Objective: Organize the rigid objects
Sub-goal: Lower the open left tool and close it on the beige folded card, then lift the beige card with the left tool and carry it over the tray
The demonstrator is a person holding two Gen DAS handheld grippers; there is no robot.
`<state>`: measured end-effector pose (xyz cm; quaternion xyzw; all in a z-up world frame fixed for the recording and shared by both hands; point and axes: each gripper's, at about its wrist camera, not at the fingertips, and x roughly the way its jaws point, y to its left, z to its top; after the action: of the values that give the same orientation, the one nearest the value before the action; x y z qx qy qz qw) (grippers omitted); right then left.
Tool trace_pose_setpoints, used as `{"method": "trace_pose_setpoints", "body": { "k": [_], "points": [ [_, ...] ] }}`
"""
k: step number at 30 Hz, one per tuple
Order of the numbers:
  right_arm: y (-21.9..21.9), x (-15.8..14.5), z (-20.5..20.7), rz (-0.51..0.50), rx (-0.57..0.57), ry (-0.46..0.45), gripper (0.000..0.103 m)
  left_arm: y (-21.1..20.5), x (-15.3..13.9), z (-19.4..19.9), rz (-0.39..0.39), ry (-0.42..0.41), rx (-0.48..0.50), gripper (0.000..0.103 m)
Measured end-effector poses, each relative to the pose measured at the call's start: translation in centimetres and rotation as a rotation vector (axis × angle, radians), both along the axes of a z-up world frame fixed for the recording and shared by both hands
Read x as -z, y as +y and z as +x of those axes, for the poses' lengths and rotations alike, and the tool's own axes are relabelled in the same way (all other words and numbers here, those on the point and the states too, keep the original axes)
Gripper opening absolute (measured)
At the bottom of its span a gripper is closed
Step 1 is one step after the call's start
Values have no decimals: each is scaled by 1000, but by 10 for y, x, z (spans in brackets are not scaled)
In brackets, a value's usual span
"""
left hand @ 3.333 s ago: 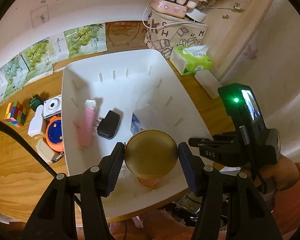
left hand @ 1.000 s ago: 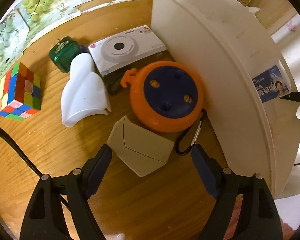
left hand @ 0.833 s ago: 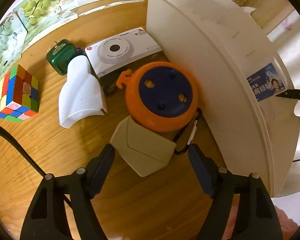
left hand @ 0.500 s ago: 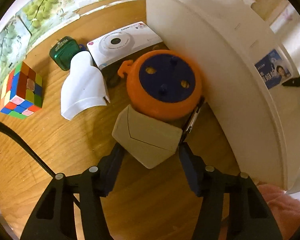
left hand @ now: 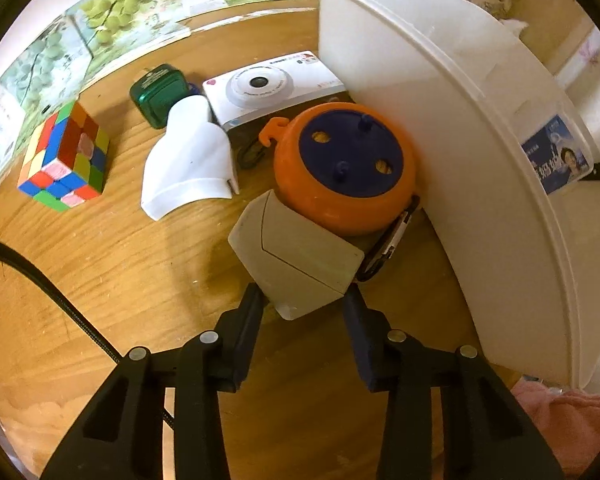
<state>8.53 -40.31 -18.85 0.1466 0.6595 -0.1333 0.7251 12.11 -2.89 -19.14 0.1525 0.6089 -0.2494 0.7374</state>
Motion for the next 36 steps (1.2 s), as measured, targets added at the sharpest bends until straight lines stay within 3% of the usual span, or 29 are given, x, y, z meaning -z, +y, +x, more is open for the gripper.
{"method": "trace_pose_setpoints", "body": {
  "k": [3, 6, 11, 18, 27, 36],
  "points": [
    [2, 1, 6, 6, -17, 6, 12, 6, -3, 3, 5, 0, -45, 40],
    [6, 2, 12, -1, -43, 12, 12, 17, -4, -1, -46, 20, -100, 39],
    [11, 3, 15, 4, -67, 16, 12, 34, -6, -6, -78, -6, -175, 39],
    [17, 5, 18, 3, -99, 12, 12, 52, -31, -17, -147, -64, -242, 39],
    [27, 9, 19, -13, -163, 18, 12, 50, -80, -34, -259, -184, -250, 39],
    [32, 12, 23, -4, -226, 7, 9, 24, -112, -40, -261, -329, -214, 39]
  ]
}}
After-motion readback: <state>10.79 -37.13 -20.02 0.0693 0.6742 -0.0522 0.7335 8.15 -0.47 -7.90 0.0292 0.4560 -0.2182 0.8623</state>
